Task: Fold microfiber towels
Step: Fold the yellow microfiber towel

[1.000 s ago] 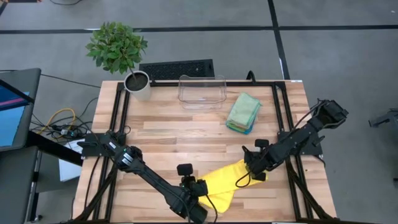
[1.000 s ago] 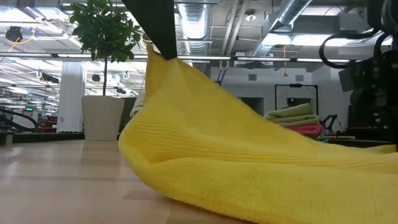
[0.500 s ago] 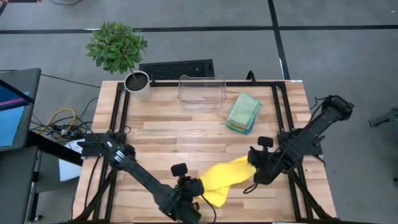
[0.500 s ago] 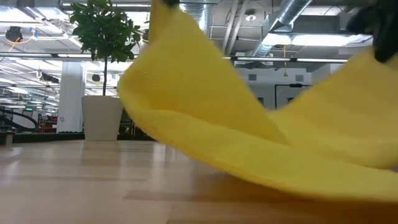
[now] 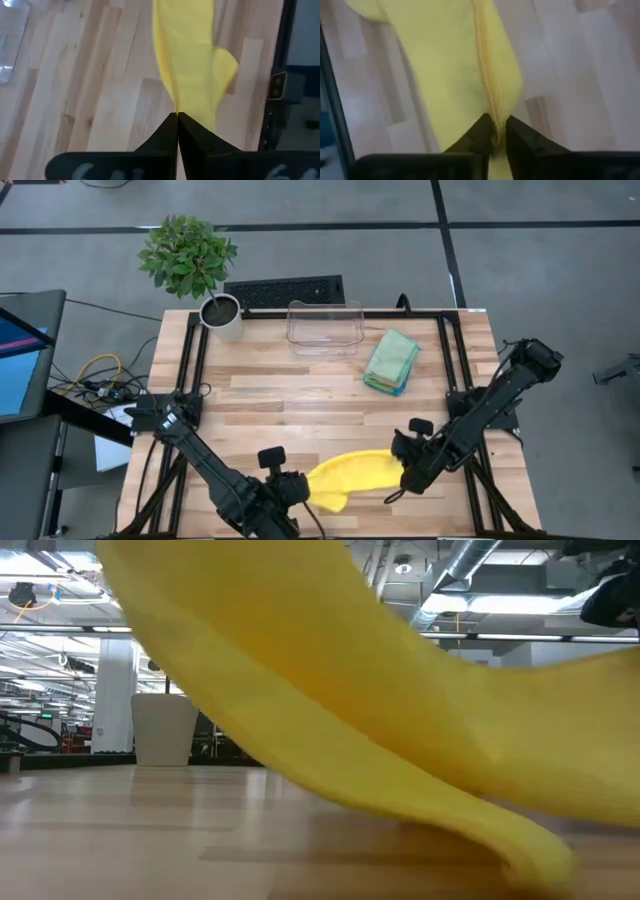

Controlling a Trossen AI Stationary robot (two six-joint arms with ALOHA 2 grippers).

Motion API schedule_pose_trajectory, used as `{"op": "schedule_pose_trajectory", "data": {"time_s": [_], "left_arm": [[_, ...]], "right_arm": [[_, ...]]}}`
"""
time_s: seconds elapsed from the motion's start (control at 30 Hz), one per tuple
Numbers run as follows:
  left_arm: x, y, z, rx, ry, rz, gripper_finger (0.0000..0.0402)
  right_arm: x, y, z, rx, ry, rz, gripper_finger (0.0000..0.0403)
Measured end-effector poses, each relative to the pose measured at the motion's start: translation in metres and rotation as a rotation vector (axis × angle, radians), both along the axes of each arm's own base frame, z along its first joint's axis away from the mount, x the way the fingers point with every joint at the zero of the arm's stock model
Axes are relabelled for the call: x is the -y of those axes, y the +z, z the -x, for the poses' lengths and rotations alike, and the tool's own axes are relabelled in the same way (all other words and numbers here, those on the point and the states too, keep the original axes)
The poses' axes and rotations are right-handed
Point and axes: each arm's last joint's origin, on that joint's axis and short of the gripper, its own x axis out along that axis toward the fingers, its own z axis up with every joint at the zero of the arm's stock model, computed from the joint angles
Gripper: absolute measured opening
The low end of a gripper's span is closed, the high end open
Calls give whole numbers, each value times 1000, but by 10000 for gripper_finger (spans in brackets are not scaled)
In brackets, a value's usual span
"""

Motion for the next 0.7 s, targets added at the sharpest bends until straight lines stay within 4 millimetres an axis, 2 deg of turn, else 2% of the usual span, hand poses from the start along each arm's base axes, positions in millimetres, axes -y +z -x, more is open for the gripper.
{"op": "schedule_pose_trajectory", "data": {"time_s": [0.17,0.33,0.53,0.7], "left_arm": [[-6,14,6,46,3,-2,0],[-9,15,3,64,-3,-43,0],[-13,5,-1,54,11,-96,0],[-15,-5,-3,22,22,-118,0]], "right_arm": [[0,-4,2,-51,9,11,110],[5,-6,7,-106,8,62,162],[-1,-8,1,-18,16,88,213],[-1,-26,-16,-23,57,157,223]]}}
